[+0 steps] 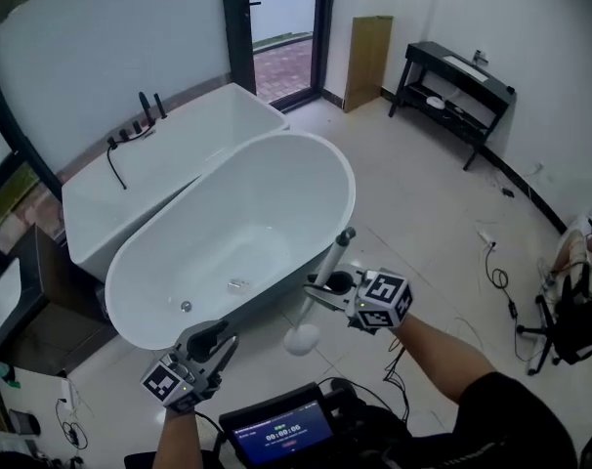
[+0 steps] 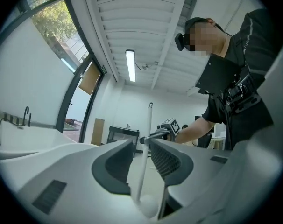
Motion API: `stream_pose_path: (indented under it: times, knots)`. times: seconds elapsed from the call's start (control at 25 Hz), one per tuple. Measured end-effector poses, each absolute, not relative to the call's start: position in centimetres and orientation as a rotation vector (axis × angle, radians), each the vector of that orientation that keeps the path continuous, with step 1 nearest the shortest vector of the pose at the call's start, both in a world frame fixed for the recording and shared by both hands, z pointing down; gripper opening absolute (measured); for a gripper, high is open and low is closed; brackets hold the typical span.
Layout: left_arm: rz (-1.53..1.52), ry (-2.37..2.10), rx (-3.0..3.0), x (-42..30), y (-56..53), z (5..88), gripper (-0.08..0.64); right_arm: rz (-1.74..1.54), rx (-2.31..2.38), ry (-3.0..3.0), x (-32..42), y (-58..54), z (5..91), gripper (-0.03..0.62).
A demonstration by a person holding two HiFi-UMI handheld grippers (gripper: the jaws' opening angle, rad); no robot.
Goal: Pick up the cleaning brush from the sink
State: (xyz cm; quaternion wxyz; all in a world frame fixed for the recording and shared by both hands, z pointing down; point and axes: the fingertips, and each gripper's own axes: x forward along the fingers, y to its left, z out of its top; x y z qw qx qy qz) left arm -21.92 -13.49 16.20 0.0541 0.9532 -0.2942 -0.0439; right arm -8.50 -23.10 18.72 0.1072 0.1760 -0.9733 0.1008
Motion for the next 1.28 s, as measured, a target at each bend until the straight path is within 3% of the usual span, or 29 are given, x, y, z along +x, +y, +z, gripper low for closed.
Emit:
stream_pose_path:
  times: [0.44, 1.28]
  knots:
    - [-0.077, -0.91, 2.978, -12.7, -8.8, 9.9, 0.132, 0.158, 0.546, -2.906, 0.7, -19.3, 12.3, 0.063]
    - [-0.078, -0.927, 2.982, -13.8, -6.9, 8.3, 0.132, 0.087, 0.522, -2.914, 0.1, -17.2, 9.1, 0.063]
